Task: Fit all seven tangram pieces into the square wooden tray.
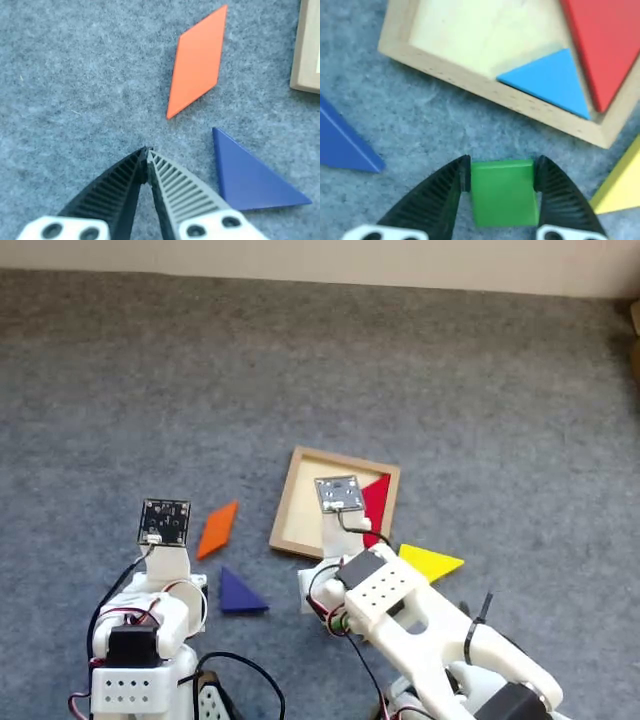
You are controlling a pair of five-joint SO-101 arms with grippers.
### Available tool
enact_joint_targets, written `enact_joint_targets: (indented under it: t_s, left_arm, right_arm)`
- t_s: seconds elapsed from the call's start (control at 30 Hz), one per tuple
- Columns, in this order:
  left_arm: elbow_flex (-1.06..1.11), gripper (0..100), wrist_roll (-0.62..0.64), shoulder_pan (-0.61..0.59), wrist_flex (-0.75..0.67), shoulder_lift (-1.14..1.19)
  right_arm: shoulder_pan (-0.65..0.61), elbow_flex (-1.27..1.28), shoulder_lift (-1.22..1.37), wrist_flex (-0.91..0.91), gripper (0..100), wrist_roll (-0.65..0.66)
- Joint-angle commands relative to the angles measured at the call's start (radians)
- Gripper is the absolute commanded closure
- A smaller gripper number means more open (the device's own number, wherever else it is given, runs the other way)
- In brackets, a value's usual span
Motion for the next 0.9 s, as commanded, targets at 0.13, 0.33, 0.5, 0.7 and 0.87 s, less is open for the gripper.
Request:
enact_joint_targets:
  t_s: [0.13, 0.33, 0.5, 0.7, 0.87]
  left_arm:
    - [0.019, 99, 0.008, -0.013, 0.003, -0.042]
    - [0.019, 99, 0.008, -0.013, 0.003, -0.042]
    - [0.019, 99, 0.008, -0.013, 0.003, -0.042]
    - [0.019, 99, 0.008, -0.013, 0.003, -0.042]
    - [0.019, 99, 0.008, -0.013, 0.003, -0.042]
  right_arm:
    - [0.004, 0.004, 0.185, -0.004, 80.7, -0.006]
    - [0.038, -0.045, 0.188, 0.067, 80.7, 0.064]
    - [0.038, -0.073, 0.188, 0.105, 80.6, 0.173]
    - [0.031, -0.107, 0.197, 0.166, 69.4, 0.178]
    - [0.024, -0.11, 0.197, 0.193, 66.7, 0.181]
